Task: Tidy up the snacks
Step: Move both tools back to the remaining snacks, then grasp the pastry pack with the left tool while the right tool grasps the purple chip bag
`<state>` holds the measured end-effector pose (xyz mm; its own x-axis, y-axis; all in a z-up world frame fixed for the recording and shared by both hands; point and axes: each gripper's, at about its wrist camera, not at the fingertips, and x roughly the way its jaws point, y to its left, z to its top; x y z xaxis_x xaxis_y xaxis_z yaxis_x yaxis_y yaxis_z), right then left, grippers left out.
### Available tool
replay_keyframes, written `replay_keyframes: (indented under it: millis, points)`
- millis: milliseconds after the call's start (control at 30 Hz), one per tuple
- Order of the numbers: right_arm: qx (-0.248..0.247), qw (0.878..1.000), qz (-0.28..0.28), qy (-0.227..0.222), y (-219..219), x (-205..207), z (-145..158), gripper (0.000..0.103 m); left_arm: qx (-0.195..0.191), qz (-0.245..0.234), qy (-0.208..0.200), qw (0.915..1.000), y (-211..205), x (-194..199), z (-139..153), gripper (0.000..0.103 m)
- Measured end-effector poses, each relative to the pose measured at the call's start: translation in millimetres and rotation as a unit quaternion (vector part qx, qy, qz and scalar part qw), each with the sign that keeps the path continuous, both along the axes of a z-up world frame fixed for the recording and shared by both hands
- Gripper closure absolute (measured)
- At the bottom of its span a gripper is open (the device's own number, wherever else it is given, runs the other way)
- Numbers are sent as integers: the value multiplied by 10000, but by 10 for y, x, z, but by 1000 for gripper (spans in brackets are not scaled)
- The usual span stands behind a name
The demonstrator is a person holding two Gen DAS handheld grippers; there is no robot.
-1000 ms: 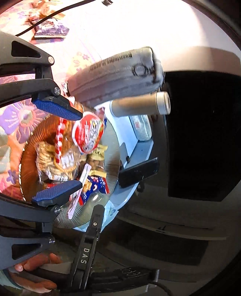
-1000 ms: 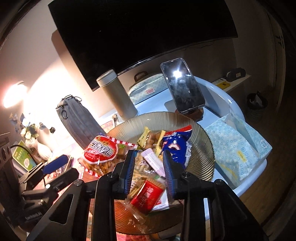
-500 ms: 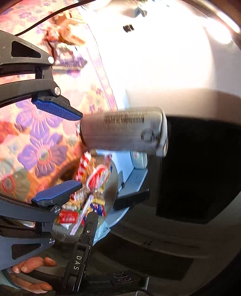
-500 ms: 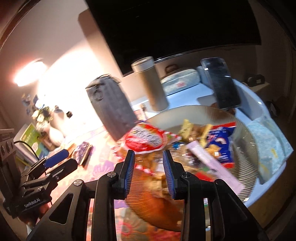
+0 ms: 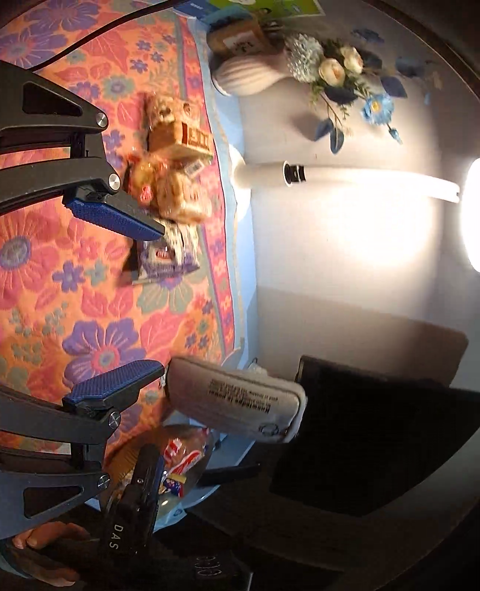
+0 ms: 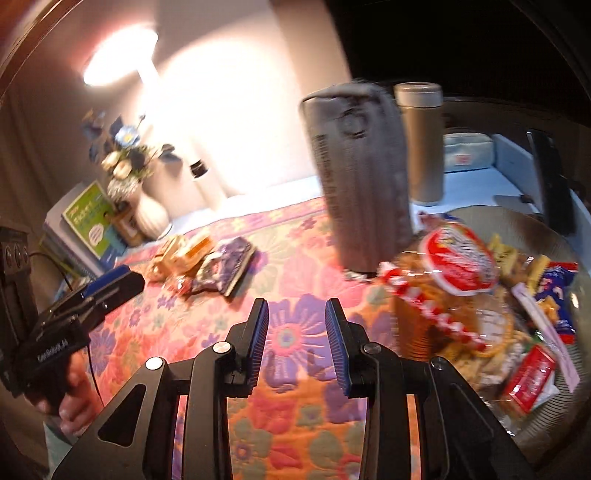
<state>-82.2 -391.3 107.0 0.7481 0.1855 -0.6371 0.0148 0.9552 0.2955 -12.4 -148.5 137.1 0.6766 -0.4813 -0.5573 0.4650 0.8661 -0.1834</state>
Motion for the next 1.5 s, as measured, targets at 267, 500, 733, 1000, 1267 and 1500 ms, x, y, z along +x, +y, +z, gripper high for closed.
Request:
replay_keyframes:
  millis: [267, 500, 733, 1000, 1267, 1500]
  points:
    - [-104, 9991, 388, 155, 519, 379, -101, 46, -219, 823, 154, 9962, 855, 357, -172, 38]
    - [105, 9962, 707, 492, 815, 891, -274, 46, -59, 1440, 549, 9880, 1352, 871, -500, 38]
    - [494, 9921, 696, 922, 849, 1476, -573, 45, 69, 1680, 1060, 9801, 1497, 1427, -847, 38]
    - [832, 9885, 617, 1100, 865, 1848, -823, 37, 199, 1496, 1055, 9829, 1340, 1771, -975, 37]
    - [924, 9886, 707, 954, 924, 1928, -931, 32, -253, 1382, 1206, 9827, 1513, 1826, -1109, 23]
    - [408, 9939, 698, 751, 1085, 1918, -936, 31, 190, 1526, 1262, 9800, 1429, 1866, -1189, 24]
